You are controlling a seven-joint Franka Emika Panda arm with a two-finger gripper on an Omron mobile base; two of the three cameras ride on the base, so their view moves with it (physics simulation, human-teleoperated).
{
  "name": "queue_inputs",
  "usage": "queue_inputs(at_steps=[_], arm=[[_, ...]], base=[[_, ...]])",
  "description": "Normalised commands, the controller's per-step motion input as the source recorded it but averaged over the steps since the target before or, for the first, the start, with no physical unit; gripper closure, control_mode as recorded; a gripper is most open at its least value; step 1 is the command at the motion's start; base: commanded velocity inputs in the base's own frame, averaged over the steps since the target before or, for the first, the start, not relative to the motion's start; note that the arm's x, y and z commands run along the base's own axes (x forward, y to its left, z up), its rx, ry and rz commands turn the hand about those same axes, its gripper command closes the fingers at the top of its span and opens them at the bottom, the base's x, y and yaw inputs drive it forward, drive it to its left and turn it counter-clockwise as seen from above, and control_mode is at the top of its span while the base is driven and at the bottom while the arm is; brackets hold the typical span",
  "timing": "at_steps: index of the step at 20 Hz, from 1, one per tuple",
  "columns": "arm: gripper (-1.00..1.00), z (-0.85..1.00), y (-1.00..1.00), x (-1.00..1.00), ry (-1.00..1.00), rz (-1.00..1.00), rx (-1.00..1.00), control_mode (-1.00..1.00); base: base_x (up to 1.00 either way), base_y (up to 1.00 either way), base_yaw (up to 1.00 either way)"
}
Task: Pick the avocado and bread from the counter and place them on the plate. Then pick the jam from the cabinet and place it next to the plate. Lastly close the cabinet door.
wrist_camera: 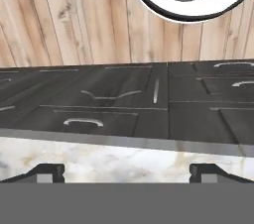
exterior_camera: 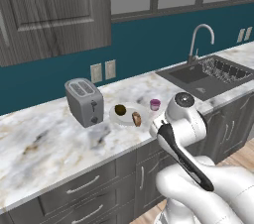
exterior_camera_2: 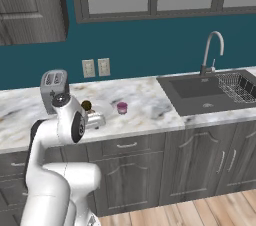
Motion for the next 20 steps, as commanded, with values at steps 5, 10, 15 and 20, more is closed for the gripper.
queue_inputs(at_steps=[5, 10, 15, 20], arm=[[-1.0, -0.46, 0.16, -0.55, 0.0, 0.07, -0.04, -1.0], [-1.0, -0.03, 0.01, -0.09, -0.06, 0.03, 0.0, -1.0], [-1.0, 0.0, 0.0, 0.0, -0.11, 0.01, 0.0, -1.0], [-1.0, 0.0, 0.0, 0.0, -0.06, 0.0, 0.0, 1.0]], base=[[0.0, 0.0, 0.0], [0.0, 0.0, 0.0], [0.0, 0.0, 0.0], [-0.05, 0.0, 0.0]])
